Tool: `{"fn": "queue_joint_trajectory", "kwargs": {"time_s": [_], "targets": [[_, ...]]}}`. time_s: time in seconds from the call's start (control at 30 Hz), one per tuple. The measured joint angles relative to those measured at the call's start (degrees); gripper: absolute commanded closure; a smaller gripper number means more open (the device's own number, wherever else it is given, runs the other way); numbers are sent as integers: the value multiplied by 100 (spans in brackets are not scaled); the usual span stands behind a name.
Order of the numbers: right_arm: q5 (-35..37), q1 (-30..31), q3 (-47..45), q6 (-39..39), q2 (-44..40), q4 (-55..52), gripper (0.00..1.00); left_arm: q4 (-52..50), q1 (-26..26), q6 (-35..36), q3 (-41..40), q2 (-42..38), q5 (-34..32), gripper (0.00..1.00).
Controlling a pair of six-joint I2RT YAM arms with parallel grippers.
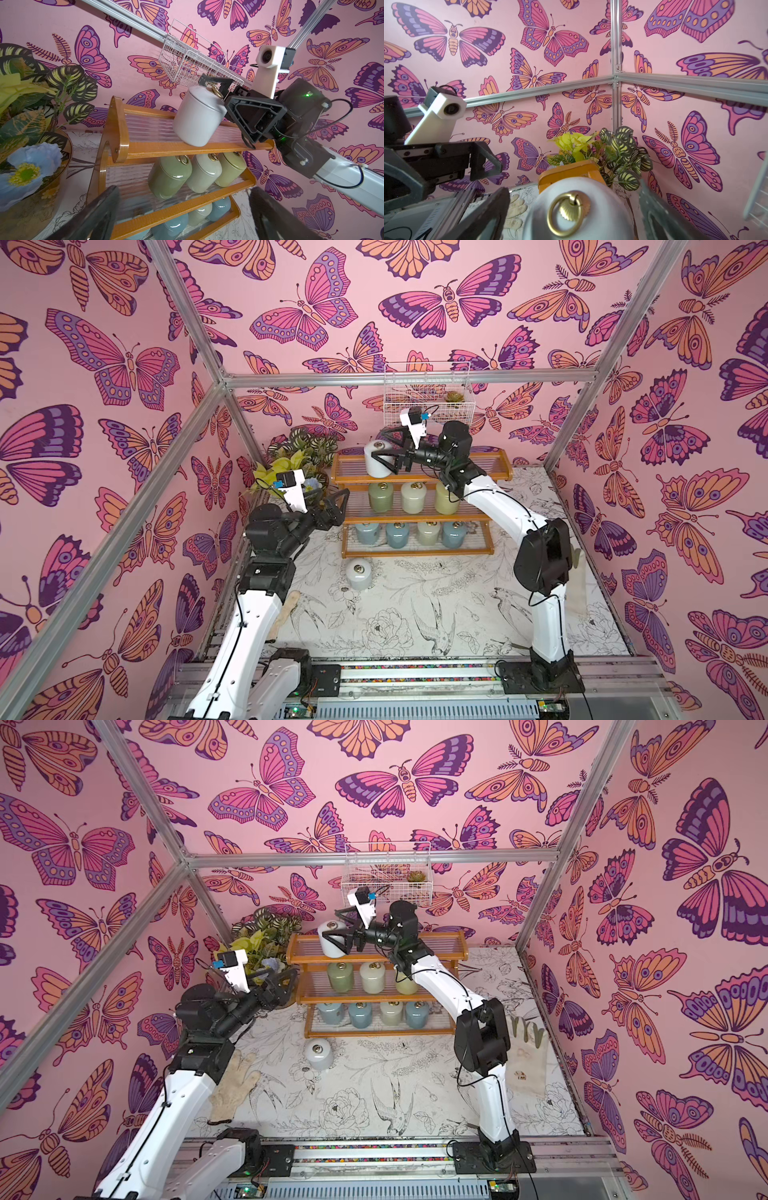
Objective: Remove the tea canisters from the shelf
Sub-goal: Pick up the tea canister from the shelf.
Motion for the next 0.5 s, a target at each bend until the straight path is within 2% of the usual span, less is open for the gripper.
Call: {"fn": "queue_joint_trajectory", "kwargs": {"time_s": [0.4, 0.5], "targets": [[199, 114, 55, -881, 68, -723, 0, -2, 0, 7, -57, -48, 2, 0], [258, 118, 57, -970, 157, -802, 7, 0, 0, 46, -68, -79, 2, 0]]}}
